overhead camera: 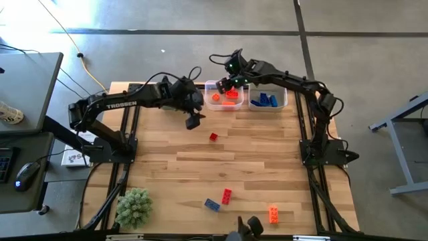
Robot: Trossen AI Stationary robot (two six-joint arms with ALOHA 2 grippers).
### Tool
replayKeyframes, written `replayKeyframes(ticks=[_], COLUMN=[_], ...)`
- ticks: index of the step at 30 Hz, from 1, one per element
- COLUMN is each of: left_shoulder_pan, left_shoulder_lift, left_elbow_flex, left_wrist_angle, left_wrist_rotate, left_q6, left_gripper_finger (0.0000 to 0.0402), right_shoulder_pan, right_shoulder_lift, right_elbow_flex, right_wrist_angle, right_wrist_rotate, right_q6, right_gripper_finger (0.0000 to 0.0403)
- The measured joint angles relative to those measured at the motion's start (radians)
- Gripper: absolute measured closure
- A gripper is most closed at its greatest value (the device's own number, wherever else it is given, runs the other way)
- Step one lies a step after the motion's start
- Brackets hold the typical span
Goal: Sort & place blocks by color
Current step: Put the blue game piece into the white bin
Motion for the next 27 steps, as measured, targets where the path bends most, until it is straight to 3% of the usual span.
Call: replayKeyframes(ticks=[14, 22, 27], left_shoulder_pan=[-0.205, -0.35, -0.468], left_shoulder_lift=[0.0, 0.006, 0.023], left_elbow_flex=[0.0, 0.0, 0.0], left_wrist_angle=[-0.037, -0.035, -0.012], left_wrist_rotate=[-0.001, -0.005, -0.063], left_q6=[0.089, -0.032, -0.09], left_gripper_finger=[0.0126, 0.0126, 0.0126], right_shoulder_pan=[0.084, 0.108, 0.106], right_shoulder_lift=[0.0, 0.0, 0.0], right_elbow_flex=[0.247, 0.254, 0.254], right_wrist_angle=[-0.362, -0.393, -0.393], right_wrist_rotate=[0.174, 0.124, 0.078], right_q6=[-0.052, -0.1, -0.102], right_gripper_finger=[0.0217, 0.0217, 0.0217])
